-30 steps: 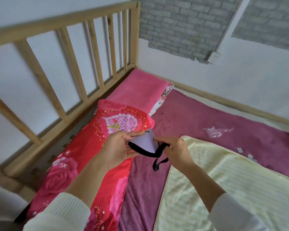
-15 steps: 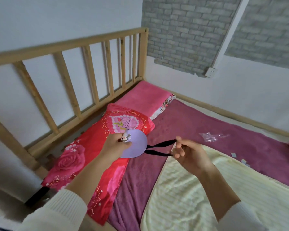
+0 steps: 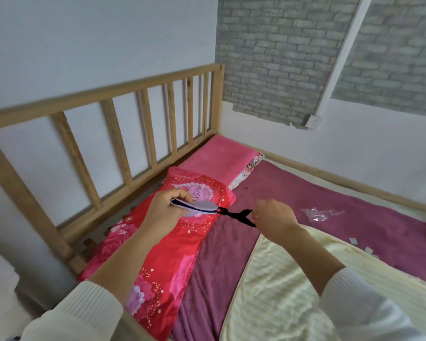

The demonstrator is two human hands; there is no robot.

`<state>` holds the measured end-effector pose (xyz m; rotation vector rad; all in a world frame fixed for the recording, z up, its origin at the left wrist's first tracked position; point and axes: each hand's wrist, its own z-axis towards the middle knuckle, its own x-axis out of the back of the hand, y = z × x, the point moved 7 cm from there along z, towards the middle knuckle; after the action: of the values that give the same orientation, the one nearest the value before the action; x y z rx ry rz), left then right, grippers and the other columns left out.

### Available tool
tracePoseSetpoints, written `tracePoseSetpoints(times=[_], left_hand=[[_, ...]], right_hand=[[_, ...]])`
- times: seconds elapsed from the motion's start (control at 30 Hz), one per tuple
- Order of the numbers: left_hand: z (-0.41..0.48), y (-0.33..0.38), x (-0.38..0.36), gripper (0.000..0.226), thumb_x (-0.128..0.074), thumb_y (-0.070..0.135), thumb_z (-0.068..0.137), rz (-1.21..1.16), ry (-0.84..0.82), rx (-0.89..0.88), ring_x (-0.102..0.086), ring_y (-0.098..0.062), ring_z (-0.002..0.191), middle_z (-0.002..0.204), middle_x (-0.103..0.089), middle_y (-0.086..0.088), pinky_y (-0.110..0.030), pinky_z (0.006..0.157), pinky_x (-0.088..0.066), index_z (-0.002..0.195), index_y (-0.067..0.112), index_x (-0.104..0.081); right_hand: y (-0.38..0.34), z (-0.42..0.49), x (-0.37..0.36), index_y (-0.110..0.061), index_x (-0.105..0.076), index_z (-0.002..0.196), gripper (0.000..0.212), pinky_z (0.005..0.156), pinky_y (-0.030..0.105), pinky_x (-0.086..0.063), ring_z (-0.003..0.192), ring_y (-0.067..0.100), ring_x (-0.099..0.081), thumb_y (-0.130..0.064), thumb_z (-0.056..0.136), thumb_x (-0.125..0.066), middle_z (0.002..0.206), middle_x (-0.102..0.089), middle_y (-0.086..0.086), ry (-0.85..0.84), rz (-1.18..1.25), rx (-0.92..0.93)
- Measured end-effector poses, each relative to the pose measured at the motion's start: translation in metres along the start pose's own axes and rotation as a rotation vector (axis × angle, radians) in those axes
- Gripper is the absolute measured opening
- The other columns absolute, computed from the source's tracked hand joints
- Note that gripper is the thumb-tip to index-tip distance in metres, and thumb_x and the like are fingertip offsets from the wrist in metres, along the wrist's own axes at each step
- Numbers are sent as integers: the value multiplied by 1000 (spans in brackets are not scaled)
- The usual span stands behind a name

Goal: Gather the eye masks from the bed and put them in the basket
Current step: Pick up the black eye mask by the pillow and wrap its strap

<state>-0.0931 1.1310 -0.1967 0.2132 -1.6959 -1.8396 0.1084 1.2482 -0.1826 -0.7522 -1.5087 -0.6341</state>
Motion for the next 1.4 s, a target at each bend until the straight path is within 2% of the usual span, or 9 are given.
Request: tracePoseSetpoints(times=[0.07, 0.17, 0.3, 0.43, 0.7, 0.87, 1.07, 1.23, 1.4], left_hand=[[3, 1, 14, 41, -53, -15, 70, 20, 33, -16, -41, -9, 50, 57, -60, 13, -14, 43, -31, 58, 23, -64], [4, -9, 26, 32, -56, -14, 67, 51, 39, 23, -43, -11, 55, 61, -58, 6, -17, 48, -34, 63, 17, -64], [-2, -24, 22, 23, -53, -5, 61, 102, -61, 59, -42, -9, 56, 65, -57, 1, -23, 53, -33, 67, 13, -64], [-5, -25, 18, 20, -70, -2, 71, 9, -119, 94, -51, -3, 54, 58, -58, 11, -17, 52, -40, 67, 18, -68], [-20, -18, 26, 19, -73, -2, 75, -141, -161, 209, -65, -13, 72, 74, -70, 2, -32, 72, -51, 84, 15, -72], [-28, -13, 41, 28, -70, 3, 75, -128, 51, 209, -65, -17, 91, 100, -71, -4, -39, 88, -51, 97, 20, -71], [-38, 7, 30, 23, -69, 44, 76, 121, -1, 96, -67, -20, 75, 76, -74, -4, -40, 68, -47, 72, 22, -75], [-42, -2, 35, 11, -75, 29, 75, 257, 3, 118, -55, 4, 53, 60, -70, 10, -9, 52, -37, 71, 19, -77], [-53, -28, 64, 15, -72, 25, 79, 148, 85, 289, -50, -12, 51, 59, -65, -3, -22, 54, -39, 65, 23, -74]], right_hand=[[-19, -7, -19, -23, -67, 47, 32, 54, 19, -41, 47, 7, -60, -17, 78, -64, 47, -64, -4, -287, 387, 157], [-58, -37, -20, -21, -77, 65, 21, 59, 13, -50, 50, 6, -64, -38, 77, -75, 58, -72, -5, -680, 1086, 415], [-60, -13, 15, -14, -78, 91, 39, 73, 27, -57, 79, 16, -73, -47, 69, -78, 85, -78, 2, -357, 1948, 387], [-45, 5, 30, -34, -75, 94, 25, 84, 17, -48, 98, -6, -64, -32, 70, -80, 97, -75, -20, 297, 1435, 272], [-89, 6, 15, -28, -68, 63, 19, 91, 29, -48, 109, 1, -61, -15, 70, -80, 100, -69, -15, 36, 1034, 465], [-98, 3, 20, -31, -58, 59, 12, 94, 45, -33, 72, 5, -54, -22, 64, -63, 76, -62, -7, 285, 667, 389], [-121, 7, 10, -13, -57, 64, 29, 102, 45, -22, 78, 14, -53, -41, 73, -59, 73, -57, -5, 410, 313, 400], [-142, 6, -6, -12, -57, 63, 10, 103, 49, -23, 79, 18, -57, -19, 67, -63, 71, -58, -4, 382, 294, 502], [-165, 10, -20, -13, -61, 67, 17, 106, 45, -16, 79, 11, -56, -29, 75, -60, 74, -62, -6, 319, 446, 542]])
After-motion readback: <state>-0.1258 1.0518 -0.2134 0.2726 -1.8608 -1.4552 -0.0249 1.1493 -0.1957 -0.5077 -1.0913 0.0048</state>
